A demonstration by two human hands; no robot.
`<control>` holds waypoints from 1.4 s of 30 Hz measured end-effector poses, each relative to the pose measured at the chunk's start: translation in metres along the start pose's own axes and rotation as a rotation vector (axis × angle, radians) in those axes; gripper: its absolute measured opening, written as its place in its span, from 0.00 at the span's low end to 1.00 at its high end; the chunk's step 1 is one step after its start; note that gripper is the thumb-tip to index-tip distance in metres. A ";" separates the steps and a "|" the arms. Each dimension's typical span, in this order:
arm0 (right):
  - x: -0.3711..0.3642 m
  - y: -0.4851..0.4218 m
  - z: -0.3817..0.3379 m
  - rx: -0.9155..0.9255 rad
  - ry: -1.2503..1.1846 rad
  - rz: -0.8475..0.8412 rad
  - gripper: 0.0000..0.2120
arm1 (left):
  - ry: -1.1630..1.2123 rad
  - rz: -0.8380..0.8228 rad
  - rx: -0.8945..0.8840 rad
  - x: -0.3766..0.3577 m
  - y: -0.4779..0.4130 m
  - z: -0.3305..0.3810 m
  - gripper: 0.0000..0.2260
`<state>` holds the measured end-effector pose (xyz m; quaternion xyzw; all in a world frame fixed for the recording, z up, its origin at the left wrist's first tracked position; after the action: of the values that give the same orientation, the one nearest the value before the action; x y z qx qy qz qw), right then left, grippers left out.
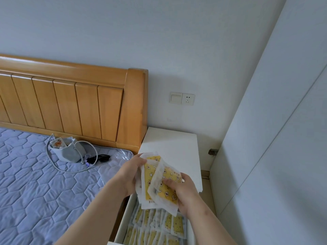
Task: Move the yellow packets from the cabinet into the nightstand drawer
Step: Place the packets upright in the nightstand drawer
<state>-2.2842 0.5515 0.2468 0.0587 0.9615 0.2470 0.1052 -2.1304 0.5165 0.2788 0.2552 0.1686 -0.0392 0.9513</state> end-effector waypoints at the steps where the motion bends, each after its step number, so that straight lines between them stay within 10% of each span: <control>1: 0.002 -0.001 0.002 -0.003 -0.001 0.010 0.28 | 0.006 0.009 -0.005 0.002 -0.003 -0.003 0.11; 29: 0.084 -0.128 0.211 -0.435 -0.056 0.094 0.27 | -0.607 0.181 0.312 0.045 -0.160 -0.185 0.10; 42: 0.151 -0.276 0.262 -0.204 -0.033 0.301 0.23 | -0.666 0.283 0.293 0.060 -0.298 -0.281 0.21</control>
<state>-2.3870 0.4574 -0.1382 0.1953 0.9099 0.3551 0.0882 -2.2066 0.3993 -0.1103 0.3824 -0.1938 -0.0123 0.9034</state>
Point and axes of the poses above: each hand's wrist, its own y-axis away from the middle knuckle, its own x-axis out of the back of the hand, z = x × y, the point moved 6 cm from there along -y, towards the middle knuckle, and after that the axes turned 2 degrees about y, right-handed, at the moved point
